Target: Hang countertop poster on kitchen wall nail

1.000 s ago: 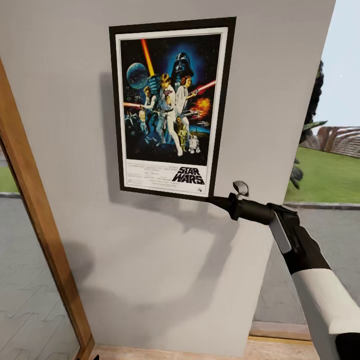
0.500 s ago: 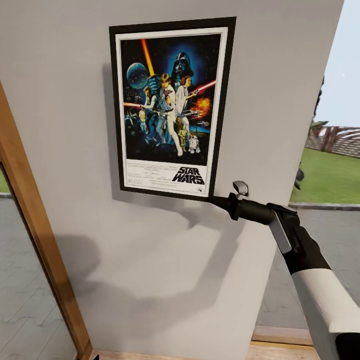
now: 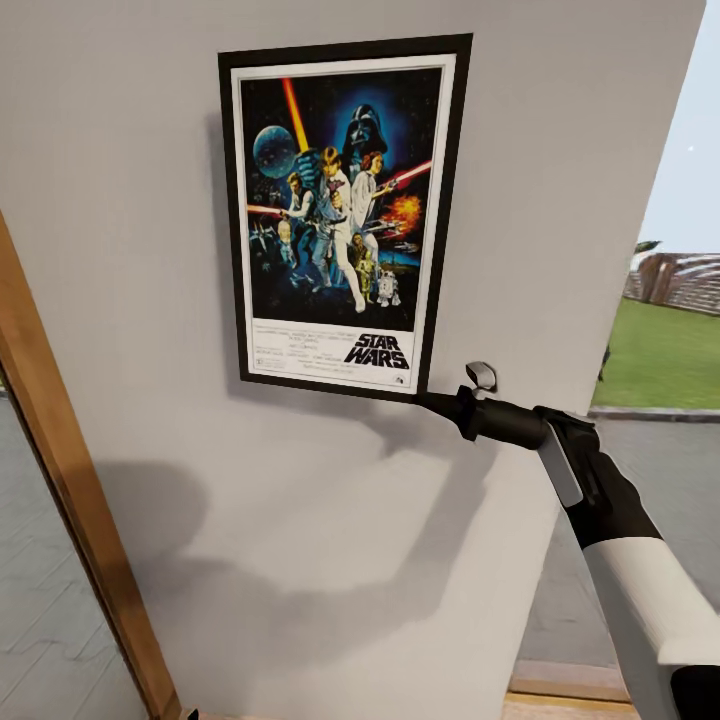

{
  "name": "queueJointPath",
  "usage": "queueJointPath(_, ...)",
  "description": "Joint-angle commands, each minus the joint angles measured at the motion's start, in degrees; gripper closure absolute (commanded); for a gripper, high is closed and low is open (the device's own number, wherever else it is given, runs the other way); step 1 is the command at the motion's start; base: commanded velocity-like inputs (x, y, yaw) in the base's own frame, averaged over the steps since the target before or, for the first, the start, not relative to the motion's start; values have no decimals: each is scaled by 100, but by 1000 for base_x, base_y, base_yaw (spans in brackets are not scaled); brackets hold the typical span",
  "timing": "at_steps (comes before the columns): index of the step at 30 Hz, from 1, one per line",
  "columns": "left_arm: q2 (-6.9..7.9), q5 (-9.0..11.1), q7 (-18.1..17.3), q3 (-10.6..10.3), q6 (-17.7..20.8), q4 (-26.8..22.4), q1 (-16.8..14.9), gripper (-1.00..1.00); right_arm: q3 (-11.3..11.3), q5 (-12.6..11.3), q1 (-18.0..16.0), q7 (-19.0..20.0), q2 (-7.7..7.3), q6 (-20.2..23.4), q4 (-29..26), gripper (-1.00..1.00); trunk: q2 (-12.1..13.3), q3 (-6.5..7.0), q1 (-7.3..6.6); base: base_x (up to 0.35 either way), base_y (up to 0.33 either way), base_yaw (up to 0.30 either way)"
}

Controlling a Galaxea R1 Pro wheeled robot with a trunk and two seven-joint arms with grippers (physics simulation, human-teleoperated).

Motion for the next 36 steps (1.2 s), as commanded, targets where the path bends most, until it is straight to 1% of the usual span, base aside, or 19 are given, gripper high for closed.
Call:
queueJointPath(1,5,61,-16,-48,-17,-3,-4,-100,14,-54,-2,8,-6,74,4,100,-5,-2,4,94,0,0)
queueJointPath(24,5,61,-16,-48,-17,-1,-4,-100,14,-54,-3,6,-6,73,4,100,-5,-2,4,8,0,0)
queueJointPath(31,4,61,-16,-48,-17,-1,-4,-100,14,-54,-2,7,-6,67,4,100,-5,-2,4,199,0,0)
queueJointPath(36,4,61,-16,-48,-17,-1,-4,-100,14,-54,-2,5,-6,66,4,100,-5,-2,4,71,0,0)
